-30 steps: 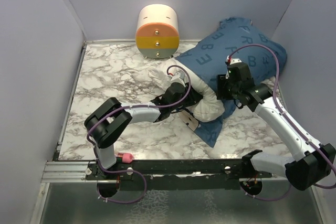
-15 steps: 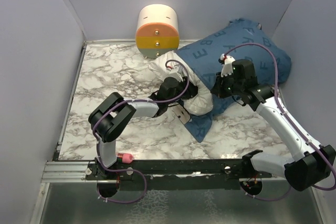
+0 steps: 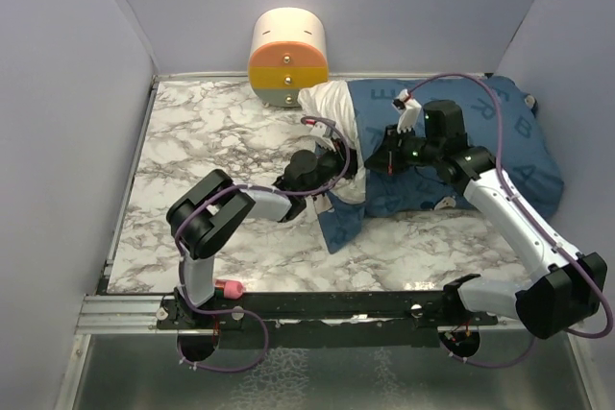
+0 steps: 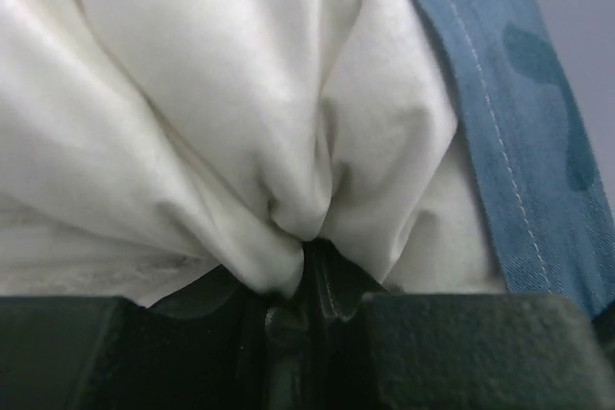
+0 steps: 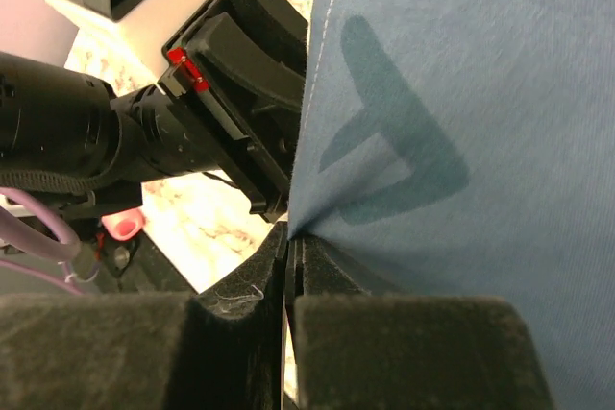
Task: Put the pillow into the pillowcase
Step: Stuff the pillow into the pillowcase.
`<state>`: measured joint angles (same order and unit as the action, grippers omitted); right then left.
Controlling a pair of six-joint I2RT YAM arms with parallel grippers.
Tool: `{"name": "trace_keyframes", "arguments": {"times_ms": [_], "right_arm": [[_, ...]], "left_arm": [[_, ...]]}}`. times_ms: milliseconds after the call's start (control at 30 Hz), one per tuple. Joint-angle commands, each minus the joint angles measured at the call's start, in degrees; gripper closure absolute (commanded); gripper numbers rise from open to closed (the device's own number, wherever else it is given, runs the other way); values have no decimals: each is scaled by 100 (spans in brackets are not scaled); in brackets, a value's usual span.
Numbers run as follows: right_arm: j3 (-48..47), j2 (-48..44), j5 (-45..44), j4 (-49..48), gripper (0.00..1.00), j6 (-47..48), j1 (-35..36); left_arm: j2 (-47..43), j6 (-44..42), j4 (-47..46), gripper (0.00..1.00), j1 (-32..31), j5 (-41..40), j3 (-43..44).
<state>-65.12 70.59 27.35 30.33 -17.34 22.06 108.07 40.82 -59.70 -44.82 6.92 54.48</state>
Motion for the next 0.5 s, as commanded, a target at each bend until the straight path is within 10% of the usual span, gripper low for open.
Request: {"name": "trace_keyframes", "arguments": {"times_ms": [0, 167, 300, 467], "right_arm": [[349, 29, 1014, -772, 99, -608, 254], [513, -57, -33, 364, 95, 27, 246], [246, -845, 540, 304, 59, 600, 246], [-859, -728, 1067, 505, 39, 1219, 246]], "left_arm": [[309, 785, -1576, 79, -660, 287, -630], [358, 883, -899, 66, -510, 655, -570], [-427, 722, 134, 45, -191, 1032, -718], [-1694, 555, 2351, 37, 602, 2041, -893]]}}
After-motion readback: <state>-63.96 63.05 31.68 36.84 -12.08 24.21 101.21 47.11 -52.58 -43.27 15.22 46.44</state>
